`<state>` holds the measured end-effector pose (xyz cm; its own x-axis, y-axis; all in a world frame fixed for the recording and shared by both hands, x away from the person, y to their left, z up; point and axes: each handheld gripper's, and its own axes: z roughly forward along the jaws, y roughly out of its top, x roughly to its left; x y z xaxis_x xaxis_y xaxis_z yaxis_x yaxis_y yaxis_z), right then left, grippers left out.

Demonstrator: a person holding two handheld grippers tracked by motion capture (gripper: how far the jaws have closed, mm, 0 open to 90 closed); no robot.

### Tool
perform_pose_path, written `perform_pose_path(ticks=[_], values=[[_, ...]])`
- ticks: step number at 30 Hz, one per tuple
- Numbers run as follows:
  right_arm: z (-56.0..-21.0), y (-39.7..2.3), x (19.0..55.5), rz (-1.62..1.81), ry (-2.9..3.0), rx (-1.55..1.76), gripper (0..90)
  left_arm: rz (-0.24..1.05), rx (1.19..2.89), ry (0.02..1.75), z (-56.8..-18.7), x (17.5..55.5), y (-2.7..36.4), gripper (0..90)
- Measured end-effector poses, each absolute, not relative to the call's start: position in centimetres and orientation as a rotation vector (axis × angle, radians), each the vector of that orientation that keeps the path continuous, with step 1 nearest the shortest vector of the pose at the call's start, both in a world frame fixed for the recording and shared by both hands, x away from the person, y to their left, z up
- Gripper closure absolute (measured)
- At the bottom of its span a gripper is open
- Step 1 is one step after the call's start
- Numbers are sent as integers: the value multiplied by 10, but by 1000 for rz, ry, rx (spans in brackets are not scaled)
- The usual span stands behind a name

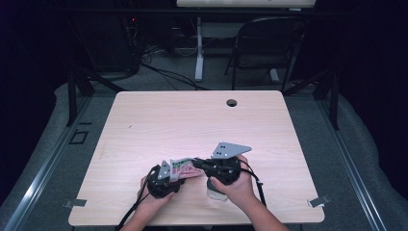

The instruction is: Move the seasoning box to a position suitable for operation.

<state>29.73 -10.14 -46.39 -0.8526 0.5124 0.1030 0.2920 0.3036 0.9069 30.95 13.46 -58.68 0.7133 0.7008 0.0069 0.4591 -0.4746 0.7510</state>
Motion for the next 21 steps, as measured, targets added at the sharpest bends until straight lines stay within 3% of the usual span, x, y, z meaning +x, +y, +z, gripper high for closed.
perform_pose_path(ticks=[21], values=[[-460, -115, 301, 1607, 2328, 780, 900, 563, 2133, 842, -570, 298, 142, 596]])
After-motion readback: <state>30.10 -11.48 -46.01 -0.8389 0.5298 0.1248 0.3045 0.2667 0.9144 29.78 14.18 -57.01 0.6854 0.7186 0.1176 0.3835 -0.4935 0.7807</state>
